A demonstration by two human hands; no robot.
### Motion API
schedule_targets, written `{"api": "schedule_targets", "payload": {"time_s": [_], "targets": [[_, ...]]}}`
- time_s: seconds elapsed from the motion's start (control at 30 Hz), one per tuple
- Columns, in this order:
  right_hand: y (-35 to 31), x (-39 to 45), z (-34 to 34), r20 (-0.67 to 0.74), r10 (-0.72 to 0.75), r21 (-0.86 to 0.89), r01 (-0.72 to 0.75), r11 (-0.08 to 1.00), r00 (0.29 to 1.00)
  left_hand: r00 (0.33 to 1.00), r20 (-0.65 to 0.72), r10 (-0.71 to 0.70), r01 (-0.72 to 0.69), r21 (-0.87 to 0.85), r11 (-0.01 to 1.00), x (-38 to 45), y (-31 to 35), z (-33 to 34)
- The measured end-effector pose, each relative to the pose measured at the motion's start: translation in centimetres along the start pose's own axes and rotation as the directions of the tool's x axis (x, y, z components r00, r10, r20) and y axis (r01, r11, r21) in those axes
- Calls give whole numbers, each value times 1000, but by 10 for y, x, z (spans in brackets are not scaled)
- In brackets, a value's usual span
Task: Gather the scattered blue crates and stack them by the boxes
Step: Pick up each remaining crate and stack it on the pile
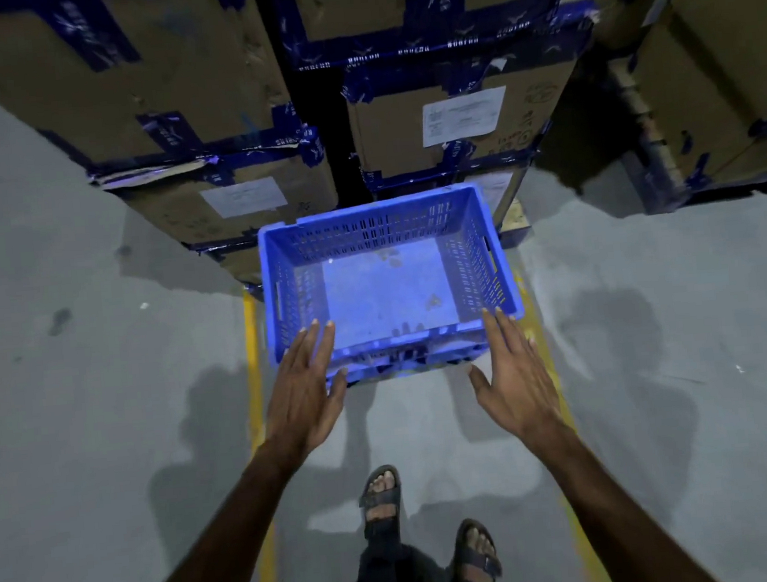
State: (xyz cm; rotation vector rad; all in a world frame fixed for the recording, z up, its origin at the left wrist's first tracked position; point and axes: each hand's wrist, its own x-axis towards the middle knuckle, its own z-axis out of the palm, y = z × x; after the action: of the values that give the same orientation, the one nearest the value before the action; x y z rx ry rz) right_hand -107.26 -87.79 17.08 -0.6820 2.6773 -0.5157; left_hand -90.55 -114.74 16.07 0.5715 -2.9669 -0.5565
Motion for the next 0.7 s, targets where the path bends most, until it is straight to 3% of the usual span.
{"api": "schedule_targets", "payload": {"time_s": [0.37,0.7], "targets": [[-3,-131,-109,-86,-19,154,32,988,996,979,-151,-140,116,-155,981,-120,91,-114],[0,-250,-139,-147,56,210,-24,977,987,953,-256,-163,107,-221,970,-237,133,-149]]}}
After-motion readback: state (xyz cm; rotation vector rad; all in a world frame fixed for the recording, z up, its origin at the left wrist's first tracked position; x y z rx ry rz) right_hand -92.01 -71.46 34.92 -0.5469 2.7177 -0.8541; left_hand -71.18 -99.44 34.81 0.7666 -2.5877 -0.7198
